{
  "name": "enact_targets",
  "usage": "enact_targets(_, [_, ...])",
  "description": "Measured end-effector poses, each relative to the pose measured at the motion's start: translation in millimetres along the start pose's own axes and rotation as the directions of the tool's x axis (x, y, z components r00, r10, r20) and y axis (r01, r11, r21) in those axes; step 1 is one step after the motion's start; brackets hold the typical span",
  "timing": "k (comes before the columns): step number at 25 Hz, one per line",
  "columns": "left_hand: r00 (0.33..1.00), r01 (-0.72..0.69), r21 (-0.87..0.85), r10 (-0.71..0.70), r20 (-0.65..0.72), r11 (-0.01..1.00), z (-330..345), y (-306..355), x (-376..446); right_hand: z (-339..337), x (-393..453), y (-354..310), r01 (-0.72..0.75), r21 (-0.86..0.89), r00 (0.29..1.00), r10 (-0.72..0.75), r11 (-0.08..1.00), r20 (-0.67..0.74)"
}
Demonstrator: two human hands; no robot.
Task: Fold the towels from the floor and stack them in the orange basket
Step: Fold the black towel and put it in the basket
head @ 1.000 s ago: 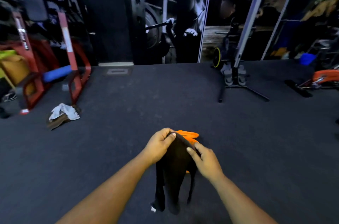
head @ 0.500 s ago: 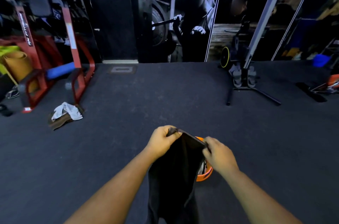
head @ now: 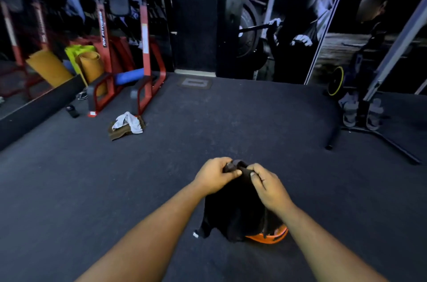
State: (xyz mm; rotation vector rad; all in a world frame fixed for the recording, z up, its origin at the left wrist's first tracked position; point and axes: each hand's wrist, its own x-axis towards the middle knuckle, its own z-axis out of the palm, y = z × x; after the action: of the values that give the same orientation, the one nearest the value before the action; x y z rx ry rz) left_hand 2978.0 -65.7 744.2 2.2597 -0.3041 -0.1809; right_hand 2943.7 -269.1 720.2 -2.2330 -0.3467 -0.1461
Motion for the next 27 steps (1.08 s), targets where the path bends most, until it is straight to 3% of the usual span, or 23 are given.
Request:
enact_targets(2, [0.997,0.021,-0.05,-0.025,-0.075,0.999,2.4,5.0,1.6,-19.1,-3.8,16.4,0.007,-0.146,0.997,0.005,0.989,0.079])
enact_targets(5, [0.968,0.088,-0.184,-0.128,-0.215,0.979,15.4,24.1,2.3,-42.6,-16.5,43.9,-0.05,-0.416,0.974,0.136,0.908,0.181])
enact_targets(9, [0.928,0.146,-0.222,-0.211,-0.306,0.964,34.2,44.7,3.2,-76.8,-30.6,85.1,-0.239,-0.529,0.961,0.276,0.815,-0.01])
enact_targets(11, [0.903,0.152,-0.281,-0.248,-0.35,0.948,42.3,52.8,5.0,-91.1,-31.7,103.3,-0.334,-0.41,0.941,0.327,0.849,-0.09])
enact_targets(13, [0.885,0.148,-0.31,-0.266,-0.382,0.939,47.6,59.1,8.4,-103.6,-27.4,112.2,-0.382,-0.107,0.922,0.37,0.918,-0.114])
enact_targets(15, [0.861,0.203,-0.36,-0.341,-0.377,0.911,46.5,53.0,16.2,-113.9,-19.0,117.4,-0.396,0.089,0.899,0.406,0.914,-0.162])
enact_targets(17, [0.825,0.406,-0.301,-0.488,-0.286,0.863,41.3,35.7,20.5,-118.9,-17.2,121.0,-0.491,0.234,0.826,0.534,0.839,-0.179])
enact_targets(19, [0.783,0.566,-0.13,-0.581,-0.225,0.814,39.0,15.0,16.6,-116.7,-23.7,124.5,-0.592,0.385,0.741,0.665,0.709,-0.086])
enact_targets(21, [0.784,0.521,-0.249,-0.573,-0.239,0.816,42.2,12.0,9.8,-113.2,-30.4,118.1,-0.597,0.518,0.715,0.699,0.613,-0.002])
enact_targets(24, [0.838,0.288,-0.603,-0.501,-0.217,0.744,59.9,34.0,1.1,-104.1,-24.5,94.3,-0.524,0.69,0.726,0.685,0.499,0.055])
enact_targets(27, [0.911,0.156,-0.705,-0.377,-0.169,0.692,81.8,57.0,-4.5,-85.3,-15.4,69.2,-0.481,0.76,0.742,0.664,0.436,0.089])
